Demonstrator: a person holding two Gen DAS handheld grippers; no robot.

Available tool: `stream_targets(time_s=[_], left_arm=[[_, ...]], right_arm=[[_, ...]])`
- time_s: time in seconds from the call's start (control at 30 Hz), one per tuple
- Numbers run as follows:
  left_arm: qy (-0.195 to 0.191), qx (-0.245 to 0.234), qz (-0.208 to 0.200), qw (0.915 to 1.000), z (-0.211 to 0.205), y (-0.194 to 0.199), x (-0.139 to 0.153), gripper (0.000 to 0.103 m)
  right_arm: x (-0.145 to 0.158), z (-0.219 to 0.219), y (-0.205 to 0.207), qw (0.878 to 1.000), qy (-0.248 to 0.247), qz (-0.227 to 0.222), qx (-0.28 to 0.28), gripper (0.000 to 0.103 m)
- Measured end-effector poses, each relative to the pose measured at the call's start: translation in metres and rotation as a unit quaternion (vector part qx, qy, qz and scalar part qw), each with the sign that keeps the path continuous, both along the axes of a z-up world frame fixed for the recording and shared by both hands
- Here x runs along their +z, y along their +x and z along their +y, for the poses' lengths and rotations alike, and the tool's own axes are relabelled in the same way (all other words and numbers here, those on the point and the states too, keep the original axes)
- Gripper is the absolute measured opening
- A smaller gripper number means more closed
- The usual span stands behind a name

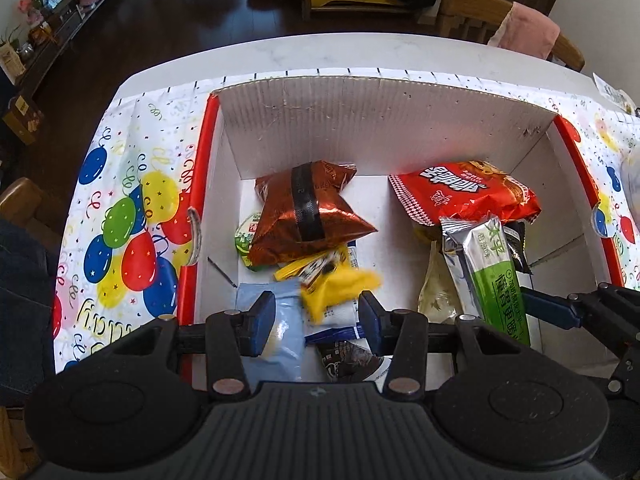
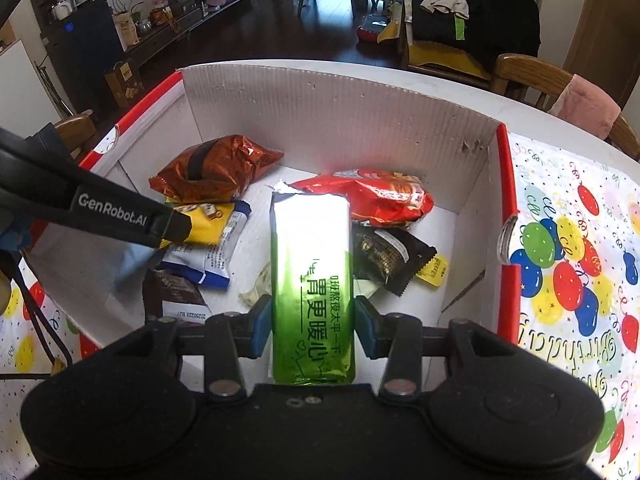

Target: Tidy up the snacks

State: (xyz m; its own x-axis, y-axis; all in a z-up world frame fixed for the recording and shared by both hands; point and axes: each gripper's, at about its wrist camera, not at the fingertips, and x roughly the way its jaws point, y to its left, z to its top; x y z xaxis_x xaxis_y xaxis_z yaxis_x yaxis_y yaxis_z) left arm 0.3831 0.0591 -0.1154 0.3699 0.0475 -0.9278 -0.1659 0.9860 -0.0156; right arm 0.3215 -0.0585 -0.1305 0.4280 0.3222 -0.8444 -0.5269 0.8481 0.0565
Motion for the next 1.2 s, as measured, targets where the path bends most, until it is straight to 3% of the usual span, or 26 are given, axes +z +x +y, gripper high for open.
stream_targets(time_s=[0.47, 0.57, 0.73, 0.97, 1.2], left_arm=[[-0.007, -0.006, -0.065, 0.9978, 0.002, -0.042, 0.035, 0.051], [-0.009, -0.004, -0.081, 0.9967, 0.003, -0.055, 0.045, 0.057], [-0.012, -0.004, -0.109, 0.9939, 0.006, -0.078, 0.063, 0.062], [-0.007, -0.011, -0.148, 0.9889, 0.005, -0.114, 0.085, 0.069], [0.002, -0.022, -0.181, 0.9831, 0.002, -0.150, 0.101, 0.076]], right_arm=[[0.045, -0.033, -0.023, 0.997, 0.075, -0.017, -0.030, 0.049], [0.056, -0.036, -0.034, 0.995, 0.088, -0.030, -0.036, 0.062], [0.074, -0.040, -0.052, 0.992, 0.109, -0.050, -0.035, 0.064], [0.097, -0.045, -0.079, 0.986, 0.134, -0.089, -0.035, 0.083], [0.112, -0.048, -0.107, 0.983, 0.135, -0.123, -0.033, 0.090]])
